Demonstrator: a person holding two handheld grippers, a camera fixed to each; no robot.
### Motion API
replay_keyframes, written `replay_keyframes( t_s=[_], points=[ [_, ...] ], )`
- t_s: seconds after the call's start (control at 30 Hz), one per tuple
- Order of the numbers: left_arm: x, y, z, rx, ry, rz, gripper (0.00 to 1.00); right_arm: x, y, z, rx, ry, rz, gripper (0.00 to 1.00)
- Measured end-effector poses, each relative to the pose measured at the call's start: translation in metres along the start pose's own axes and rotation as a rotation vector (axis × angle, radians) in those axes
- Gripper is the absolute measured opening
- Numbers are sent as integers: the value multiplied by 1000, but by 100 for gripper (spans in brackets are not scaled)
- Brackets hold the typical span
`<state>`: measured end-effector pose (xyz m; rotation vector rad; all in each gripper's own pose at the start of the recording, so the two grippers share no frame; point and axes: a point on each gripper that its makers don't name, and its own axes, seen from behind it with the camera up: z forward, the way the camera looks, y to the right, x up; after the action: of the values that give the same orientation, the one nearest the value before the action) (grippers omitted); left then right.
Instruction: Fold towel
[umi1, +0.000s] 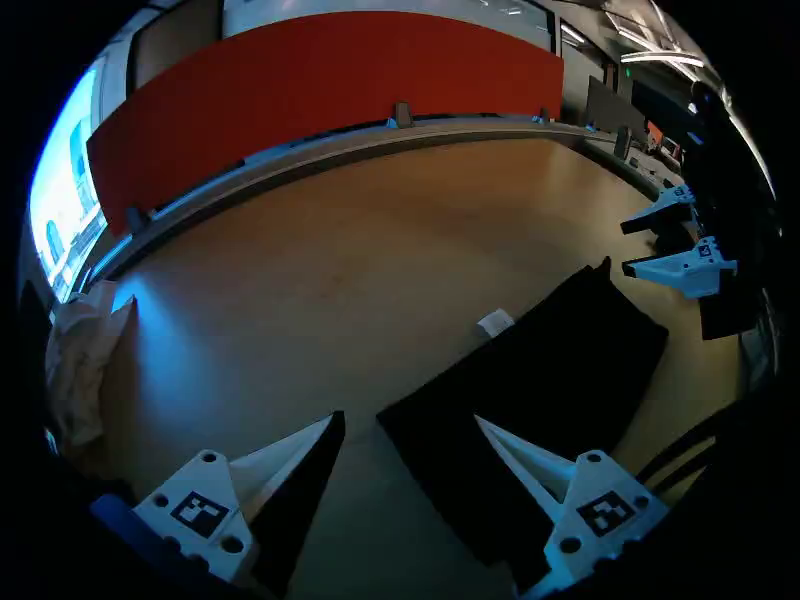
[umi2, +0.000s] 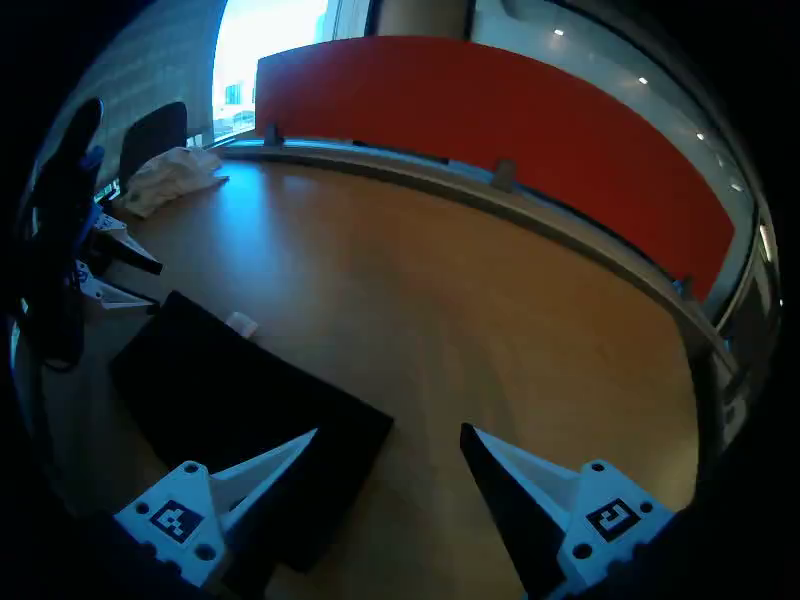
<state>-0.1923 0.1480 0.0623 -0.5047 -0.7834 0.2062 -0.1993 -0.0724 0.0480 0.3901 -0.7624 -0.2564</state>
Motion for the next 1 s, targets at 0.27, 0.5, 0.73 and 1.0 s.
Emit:
replay_keyframes(
  t_s=[0.27, 0.5, 0.73, 1.0],
  points=[
    [-1, 1, -3, 2, 2, -5, 94, -2, -3, -5, 11, 1, 13, 100],
    [-4, -1, -10, 9, 6, -25, 94, -6, -7, -13, 23, 2, 12, 100],
    [-13, -1, -21, 24, 9, -47, 94, -14, -13, -25, 35, 3, 11, 100],
    [-23, 0, -37, 47, 18, -79, 94, -19, -22, -37, 55, 12, 16, 100]
  ],
)
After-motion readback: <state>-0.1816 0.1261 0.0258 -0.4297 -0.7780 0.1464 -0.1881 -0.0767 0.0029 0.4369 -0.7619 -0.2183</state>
